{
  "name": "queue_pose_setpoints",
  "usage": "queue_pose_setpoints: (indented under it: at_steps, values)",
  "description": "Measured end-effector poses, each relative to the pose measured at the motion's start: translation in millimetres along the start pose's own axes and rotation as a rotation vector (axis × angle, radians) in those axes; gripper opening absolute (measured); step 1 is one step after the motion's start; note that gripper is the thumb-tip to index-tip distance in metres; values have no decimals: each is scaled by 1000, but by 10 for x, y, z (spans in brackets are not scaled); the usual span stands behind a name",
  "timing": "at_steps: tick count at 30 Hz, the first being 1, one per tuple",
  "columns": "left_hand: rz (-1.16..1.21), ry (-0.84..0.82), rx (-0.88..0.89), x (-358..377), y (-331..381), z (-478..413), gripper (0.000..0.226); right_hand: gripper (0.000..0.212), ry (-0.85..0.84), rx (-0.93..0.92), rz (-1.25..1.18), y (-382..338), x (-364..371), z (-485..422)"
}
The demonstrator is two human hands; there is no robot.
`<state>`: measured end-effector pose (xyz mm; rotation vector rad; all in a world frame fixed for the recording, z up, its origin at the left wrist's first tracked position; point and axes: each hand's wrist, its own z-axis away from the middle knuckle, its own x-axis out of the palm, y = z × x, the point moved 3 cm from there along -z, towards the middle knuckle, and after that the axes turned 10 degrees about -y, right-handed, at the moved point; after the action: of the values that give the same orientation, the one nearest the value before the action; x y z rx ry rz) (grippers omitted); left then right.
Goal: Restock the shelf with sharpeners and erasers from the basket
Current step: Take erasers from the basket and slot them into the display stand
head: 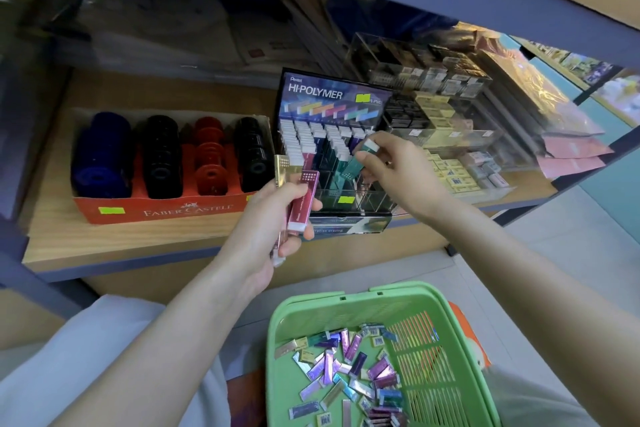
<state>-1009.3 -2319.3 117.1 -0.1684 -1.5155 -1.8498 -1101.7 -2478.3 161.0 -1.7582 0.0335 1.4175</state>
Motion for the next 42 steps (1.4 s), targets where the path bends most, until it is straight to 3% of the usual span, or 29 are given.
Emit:
queue_pose_setpoints:
  at_steps: [4, 11, 20, 23, 26, 28, 31, 35, 42]
  values:
    - [-110, -14, -43, -43, -2, -10, 19, 7, -73, -52, 36, -17, -15, -60]
    - [-140, -34, 40, -94, 21, -30, 16, 13, -130, -165, 313, -63, 17, -133]
    - [-234, -9, 91, -120, 56, -18, 21, 29, -19, -230, 429, -74, 164, -112]
    - [-239, 15, 81, -135, 66, -11, 19, 29, 33, -204, 370, -55, 143, -88]
    - [-292, 17, 81, -141, 78, 3, 14, 15, 132, -198, 124, -155, 57, 23]
    - [-351, 0, 75, -126, 72, 10, 13, 17, 60, -185, 9, -254, 47, 121]
    - [-369, -37, 79, -84, 63, 25, 14, 15, -188, -179, -38, -353, 118, 242]
    - [-303, -4, 119, -83, 87, 43, 11, 8, -230, -130, -175, -361, 93, 316]
    - [-367, 7, 199, -49, 88, 49, 16, 14, -409, -172, -13, -435, 223, 433]
